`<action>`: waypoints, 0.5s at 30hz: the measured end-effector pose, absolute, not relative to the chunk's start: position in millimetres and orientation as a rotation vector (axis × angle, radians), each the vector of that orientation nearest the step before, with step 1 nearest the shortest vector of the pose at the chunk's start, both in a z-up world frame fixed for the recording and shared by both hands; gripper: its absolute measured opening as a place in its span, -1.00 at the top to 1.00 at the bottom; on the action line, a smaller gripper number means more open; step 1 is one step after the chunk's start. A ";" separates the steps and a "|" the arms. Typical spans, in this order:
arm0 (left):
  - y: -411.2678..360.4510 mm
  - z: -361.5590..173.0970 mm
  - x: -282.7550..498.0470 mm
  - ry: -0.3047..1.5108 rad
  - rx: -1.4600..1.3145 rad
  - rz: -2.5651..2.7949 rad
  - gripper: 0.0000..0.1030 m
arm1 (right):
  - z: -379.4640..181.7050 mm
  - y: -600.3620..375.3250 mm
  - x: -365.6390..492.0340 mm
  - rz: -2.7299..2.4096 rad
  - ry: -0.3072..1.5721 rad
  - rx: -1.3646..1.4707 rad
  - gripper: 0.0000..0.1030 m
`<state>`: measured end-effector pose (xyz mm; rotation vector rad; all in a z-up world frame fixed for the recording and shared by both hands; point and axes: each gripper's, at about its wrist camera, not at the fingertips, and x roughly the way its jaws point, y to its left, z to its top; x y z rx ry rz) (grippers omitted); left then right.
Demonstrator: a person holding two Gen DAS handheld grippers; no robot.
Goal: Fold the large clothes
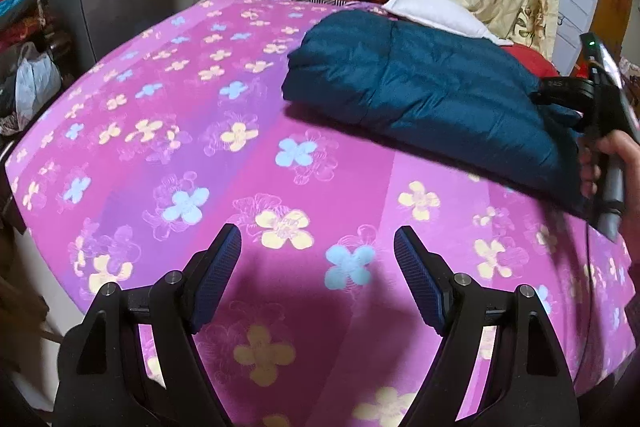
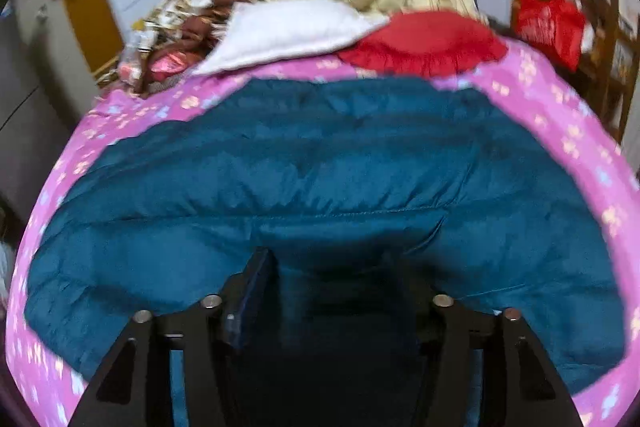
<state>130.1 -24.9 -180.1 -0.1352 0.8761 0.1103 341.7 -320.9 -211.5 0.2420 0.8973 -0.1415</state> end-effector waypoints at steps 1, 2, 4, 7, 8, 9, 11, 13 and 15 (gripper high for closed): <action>-22.4 -184.0 131.6 0.882 -0.141 0.108 -0.54 | -215.7 -320.2 344.4 -0.149 0.902 0.233 -0.28; -20.4 -186.5 132.5 0.885 -0.146 0.108 -0.54 | -219.2 -317.4 346.6 -0.155 0.906 0.203 -0.34; -17.4 -190.9 133.5 0.894 -0.157 0.108 -0.54 | -220.6 -315.2 343.6 -0.150 0.901 0.155 -0.36; -13.6 -191.7 132.1 0.900 -0.175 0.100 -0.54 | -213.0 -325.6 323.7 -0.134 0.899 0.163 -0.36; -12.9 -190.9 131.4 0.896 -0.178 0.101 -0.54 | -211.1 -332.9 313.9 -0.148 0.890 0.167 -0.36; -12.3 -189.7 130.2 0.891 -0.182 0.102 -0.54 | -210.6 -340.4 304.4 -0.170 0.882 0.166 -0.36; -12.7 -186.1 127.5 0.886 -0.188 0.102 -0.54 | -213.7 -364.2 280.6 -0.218 0.877 0.175 -0.36; -14.6 -181.5 123.7 0.878 -0.185 0.106 -0.54 | -217.6 -389.5 257.7 -0.232 0.881 0.200 -0.36; -17.8 -174.1 117.8 0.858 -0.173 0.109 -0.54 | -214.7 -404.8 232.8 -0.225 0.886 0.214 -0.35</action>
